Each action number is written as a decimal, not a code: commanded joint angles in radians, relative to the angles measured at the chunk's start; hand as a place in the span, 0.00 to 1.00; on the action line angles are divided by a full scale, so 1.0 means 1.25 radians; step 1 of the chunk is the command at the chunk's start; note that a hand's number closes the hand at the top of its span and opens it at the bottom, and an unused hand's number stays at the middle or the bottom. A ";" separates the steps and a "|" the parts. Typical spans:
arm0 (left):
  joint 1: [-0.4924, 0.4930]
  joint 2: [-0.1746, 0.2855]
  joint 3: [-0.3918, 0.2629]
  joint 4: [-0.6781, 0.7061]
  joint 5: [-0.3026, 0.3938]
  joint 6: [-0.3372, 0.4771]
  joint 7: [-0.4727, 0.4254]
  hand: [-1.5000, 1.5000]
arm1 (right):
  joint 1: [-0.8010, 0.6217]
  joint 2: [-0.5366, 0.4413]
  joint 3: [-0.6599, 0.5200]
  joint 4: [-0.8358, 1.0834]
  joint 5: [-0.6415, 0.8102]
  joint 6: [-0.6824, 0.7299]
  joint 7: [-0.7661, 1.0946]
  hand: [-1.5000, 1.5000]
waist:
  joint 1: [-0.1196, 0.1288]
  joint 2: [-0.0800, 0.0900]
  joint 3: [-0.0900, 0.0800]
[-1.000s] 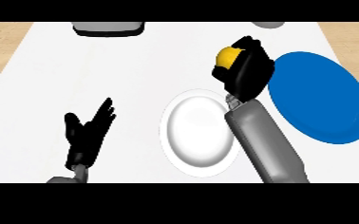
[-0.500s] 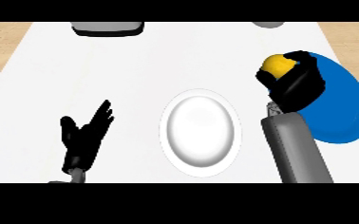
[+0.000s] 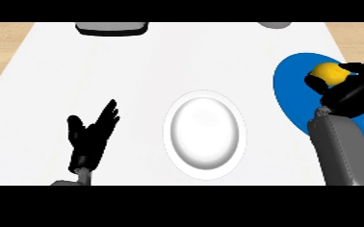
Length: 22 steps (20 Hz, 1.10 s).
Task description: Pick the lemon from the plate and place it in the plate
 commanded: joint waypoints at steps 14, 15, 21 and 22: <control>-0.025 0.010 0.025 -0.012 0.011 -0.026 0.018 0.50 | -0.047 -0.166 -0.114 0.316 -0.603 0.185 -0.434 0.00 | 0.016 0.009 0.004; -0.003 -0.008 0.013 0.014 -0.006 -0.017 -0.021 0.50 | -0.048 -0.166 -0.128 0.333 -0.627 0.186 -0.500 0.00 | 0.014 0.007 0.003; -0.008 -0.022 -0.005 0.012 -0.033 0.007 -0.009 0.50 | -0.061 -0.108 -0.229 0.275 -0.768 0.128 -0.751 0.00 | 0.008 0.005 0.004; -0.011 -0.008 0.011 0.010 -0.007 -0.022 -0.010 0.50 | -0.057 -0.129 -0.261 0.267 -0.805 0.145 -0.793 0.00 | 0.008 0.006 0.004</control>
